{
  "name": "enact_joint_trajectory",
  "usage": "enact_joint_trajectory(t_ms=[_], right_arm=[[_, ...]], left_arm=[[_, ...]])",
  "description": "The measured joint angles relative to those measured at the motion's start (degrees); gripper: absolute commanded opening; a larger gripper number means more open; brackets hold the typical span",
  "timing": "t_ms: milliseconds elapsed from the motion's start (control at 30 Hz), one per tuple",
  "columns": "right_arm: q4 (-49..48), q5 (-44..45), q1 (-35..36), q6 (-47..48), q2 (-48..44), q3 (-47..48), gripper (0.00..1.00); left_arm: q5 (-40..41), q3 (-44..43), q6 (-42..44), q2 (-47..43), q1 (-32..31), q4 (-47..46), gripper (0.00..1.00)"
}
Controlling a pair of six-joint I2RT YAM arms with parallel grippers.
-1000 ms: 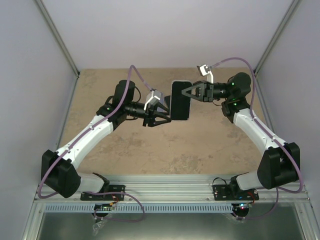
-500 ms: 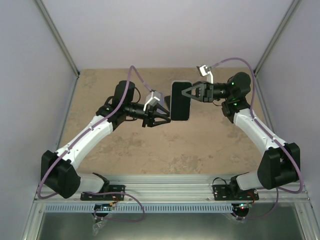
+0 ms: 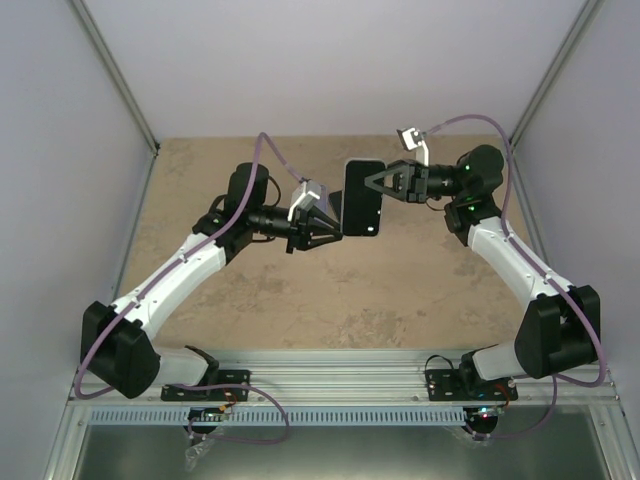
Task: Take the phone out of the phone case
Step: Remove the phone case from the phone.
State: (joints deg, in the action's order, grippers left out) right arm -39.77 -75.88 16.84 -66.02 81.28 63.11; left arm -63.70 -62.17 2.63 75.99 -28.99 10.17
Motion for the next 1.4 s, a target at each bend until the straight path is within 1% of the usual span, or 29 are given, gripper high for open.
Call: enact_joint_trajectory(t_ms=[400,633,1000,1133,1200,1300,1367,1400], right_arm=[[-3.93,0.76,-0.31,-1.36,0.00,-0.92,0.01],[-5.03,2.99,-0.33,-1.53,0.00,-1.53,0.01],[-5.60,3.85,-0.39,-1.70,0.00,-1.81,0.01],[-6.51,3.72,-0.26,-2.99,0.00,-1.81,0.01],[-6.38,0.90,0.20,-5.84,-0.20,-1.97,0.01],[-7.15,-2.34,2.08,-8.46,-0.81,-1.99,0.01],[-7.26,-3.08,2.38,-8.94,-0.87,-2.01,0.01],[-7.34,-3.32,2.36,-9.16,-0.87,-2.01,0.00]], left_arm=[[1.29,1.09,-1.64,0.31,0.02,-3.37,0.19],[1.20,1.73,-3.96,0.61,1.60,-5.75,0.18],[1.20,1.73,-4.63,0.90,1.84,-6.38,0.12],[2.62,2.36,-4.87,1.36,3.06,-7.21,0.11],[6.75,2.97,-5.09,2.03,4.57,-7.96,0.11],[10.29,4.28,-5.55,3.21,6.71,-8.66,0.11],[11.41,4.70,-5.97,3.41,6.93,-8.74,0.14],[11.61,4.72,-6.19,3.43,6.88,-8.87,0.19]])
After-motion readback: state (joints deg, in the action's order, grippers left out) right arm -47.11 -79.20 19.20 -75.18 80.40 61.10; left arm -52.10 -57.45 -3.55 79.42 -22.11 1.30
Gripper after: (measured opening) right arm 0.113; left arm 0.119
